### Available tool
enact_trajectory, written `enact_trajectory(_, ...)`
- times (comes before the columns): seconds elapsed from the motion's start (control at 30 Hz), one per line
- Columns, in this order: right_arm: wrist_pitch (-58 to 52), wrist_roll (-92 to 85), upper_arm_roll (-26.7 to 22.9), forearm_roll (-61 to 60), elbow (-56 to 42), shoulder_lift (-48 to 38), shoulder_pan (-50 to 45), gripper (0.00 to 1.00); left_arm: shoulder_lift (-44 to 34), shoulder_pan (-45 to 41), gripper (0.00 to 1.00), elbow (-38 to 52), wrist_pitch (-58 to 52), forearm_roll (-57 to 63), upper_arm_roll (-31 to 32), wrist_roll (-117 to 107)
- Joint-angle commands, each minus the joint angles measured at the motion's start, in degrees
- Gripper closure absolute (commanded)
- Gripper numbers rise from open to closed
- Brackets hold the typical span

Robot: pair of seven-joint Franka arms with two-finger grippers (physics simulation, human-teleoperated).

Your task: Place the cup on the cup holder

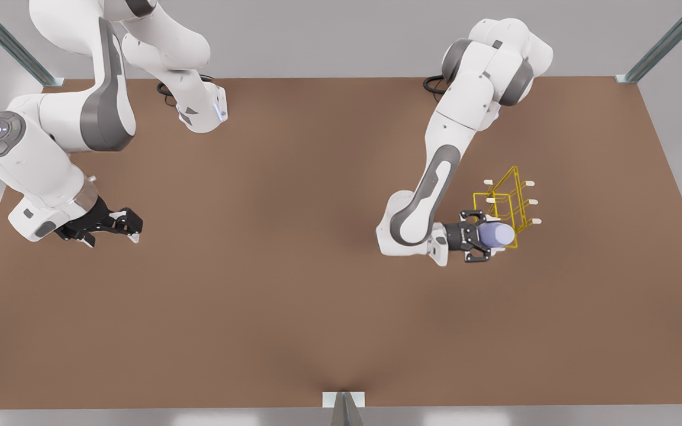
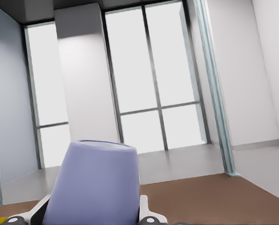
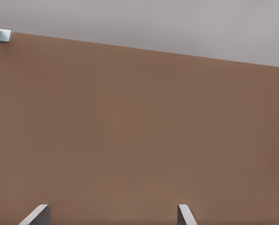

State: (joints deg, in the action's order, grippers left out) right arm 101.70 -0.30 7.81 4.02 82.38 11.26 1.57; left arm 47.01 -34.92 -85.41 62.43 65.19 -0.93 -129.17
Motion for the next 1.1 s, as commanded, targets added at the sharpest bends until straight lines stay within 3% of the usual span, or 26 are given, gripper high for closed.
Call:
enact_trajectory(0.0, -0.1, -0.1, -0.1, -0.2, 0.0, -0.1, -0.1, 0.00, -0.6, 0.0, 0.26, 0.1, -1.3, -2.4, 0.4, -12.1)
enact_trajectory(0.73, -1.1, -0.5, 0.1, 0.2, 0.0, -0.5, 1.1, 0.00, 0.1, 3.6, 0.26, -1.0, -4.1, -7.3, 0.4, -19.8)
enact_trajectory(1.07, -1.2, -0.5, 0.1, -0.2, 0.1, -0.5, 0.9, 0.00, -0.6, 3.0, 0.25, -6.0, -4.2, -7.9, 0.6, -24.8)
